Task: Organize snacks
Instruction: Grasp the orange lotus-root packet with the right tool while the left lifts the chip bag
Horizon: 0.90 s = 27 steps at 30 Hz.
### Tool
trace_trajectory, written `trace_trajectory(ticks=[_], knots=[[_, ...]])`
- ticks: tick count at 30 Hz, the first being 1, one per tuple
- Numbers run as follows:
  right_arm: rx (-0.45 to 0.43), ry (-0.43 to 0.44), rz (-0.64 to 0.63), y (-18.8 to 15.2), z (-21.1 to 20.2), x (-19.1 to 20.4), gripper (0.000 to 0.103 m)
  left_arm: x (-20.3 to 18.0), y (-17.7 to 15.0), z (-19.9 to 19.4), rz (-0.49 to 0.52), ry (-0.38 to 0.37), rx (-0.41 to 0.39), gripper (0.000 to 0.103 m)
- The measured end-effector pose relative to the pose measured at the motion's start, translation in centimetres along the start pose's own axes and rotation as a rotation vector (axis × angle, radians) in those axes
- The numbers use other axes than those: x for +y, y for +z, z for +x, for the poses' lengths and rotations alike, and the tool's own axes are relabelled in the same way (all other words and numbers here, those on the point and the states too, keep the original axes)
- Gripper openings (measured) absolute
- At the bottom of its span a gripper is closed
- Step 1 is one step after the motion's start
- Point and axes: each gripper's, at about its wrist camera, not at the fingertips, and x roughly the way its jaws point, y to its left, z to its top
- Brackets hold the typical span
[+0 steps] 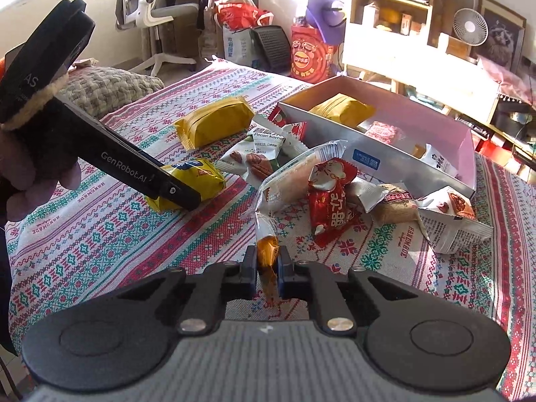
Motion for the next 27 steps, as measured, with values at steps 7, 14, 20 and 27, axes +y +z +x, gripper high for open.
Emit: trace_trajectory(ticks=[7, 14, 20, 27], knots=[[-0.006, -0.004, 0.021, -0.4, -0.4, -1.0, 0.01, -0.5, 0.0, -0.5, 0.006, -0.005, -0.011, 0.053], [-0.035, 0.007, 0.023, 0.5, -1.1, -1.0, 0.009, -0.7, 0.3, -2.2, 0.012, -0.013, -0.065, 0.052], [-0.076, -0.02, 0.044, 1.2, -2.1, -1.6, 0.009, -0.9, 0.6, -3.4, 0.002, -0.026, -0.102, 0.042], [-0.111, -0.056, 0.079, 2.3, -2.5, -2.8, 0.009, -1.2, 0.9, -3.0, 0.016, -0.016, -0.102, 0.042]])
